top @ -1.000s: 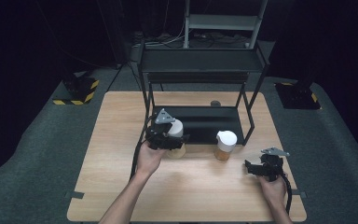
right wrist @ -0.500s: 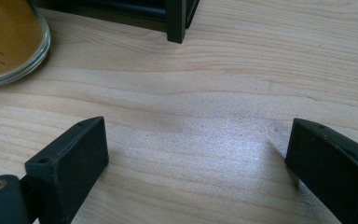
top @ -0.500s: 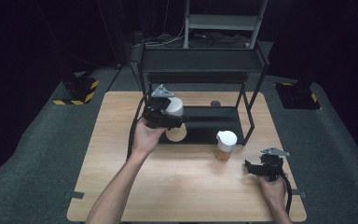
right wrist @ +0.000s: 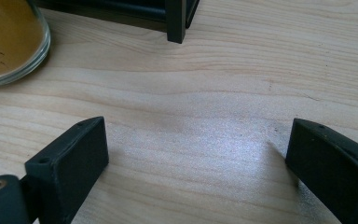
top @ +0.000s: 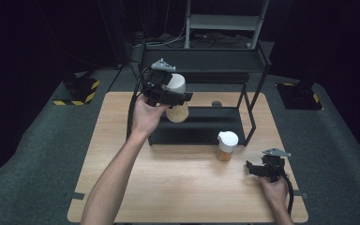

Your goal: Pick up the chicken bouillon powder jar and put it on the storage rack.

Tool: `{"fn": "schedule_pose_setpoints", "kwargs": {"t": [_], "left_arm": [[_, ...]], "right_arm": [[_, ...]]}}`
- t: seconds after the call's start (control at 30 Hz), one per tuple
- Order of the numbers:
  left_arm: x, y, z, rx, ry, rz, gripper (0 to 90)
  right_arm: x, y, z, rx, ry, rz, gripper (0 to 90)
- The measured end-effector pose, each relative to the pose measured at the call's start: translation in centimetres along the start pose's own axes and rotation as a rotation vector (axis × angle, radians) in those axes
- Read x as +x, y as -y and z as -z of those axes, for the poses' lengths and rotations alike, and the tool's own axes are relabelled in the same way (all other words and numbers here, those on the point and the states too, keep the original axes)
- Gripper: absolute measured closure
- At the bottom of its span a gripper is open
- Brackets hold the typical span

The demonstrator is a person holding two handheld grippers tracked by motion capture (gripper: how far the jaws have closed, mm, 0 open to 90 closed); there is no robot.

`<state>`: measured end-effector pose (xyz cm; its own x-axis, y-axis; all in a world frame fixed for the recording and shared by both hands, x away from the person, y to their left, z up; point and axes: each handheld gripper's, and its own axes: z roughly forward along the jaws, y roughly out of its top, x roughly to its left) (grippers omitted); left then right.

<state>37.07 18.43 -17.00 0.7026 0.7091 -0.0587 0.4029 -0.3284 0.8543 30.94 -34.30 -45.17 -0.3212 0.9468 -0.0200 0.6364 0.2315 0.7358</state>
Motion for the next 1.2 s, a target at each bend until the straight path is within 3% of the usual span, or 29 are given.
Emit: {"fn": "schedule_pose_setpoints", "kwargs": {"t": [0.27, 0.67, 0.9, 1.0, 1.2], "left_arm": [[0.4, -3.2, 0.2, 0.005, -0.007, 0.004, 36.0], [1.1, -7.4, 0.4, -0.014, -0.06, 0.028, 36.1], [1.1, -9.1, 0.1, -0.022, -0.111, 0.047, 36.1], [1.2, -10.1, -0.5, -0.012, -0.161, 0.062, 36.0], [1.2, -10.7, -1.5, -0.015, -0.216, 0.095, 36.1]], "right_arm": [[0.0, 0.0, 0.0, 0.0, 0.0, 0.001, 5.2], [0.0, 0.0, 0.0, -0.001, -0.001, 0.001, 5.2], [0.0, 0.0, 0.0, -0.001, -0.001, 0.001, 5.2], [0.0, 0.0, 0.0, -0.002, -0.001, 0.001, 5.2], [0.0, 0.0, 0.0, -0.001, 0.0, 0.002, 5.3]]}}
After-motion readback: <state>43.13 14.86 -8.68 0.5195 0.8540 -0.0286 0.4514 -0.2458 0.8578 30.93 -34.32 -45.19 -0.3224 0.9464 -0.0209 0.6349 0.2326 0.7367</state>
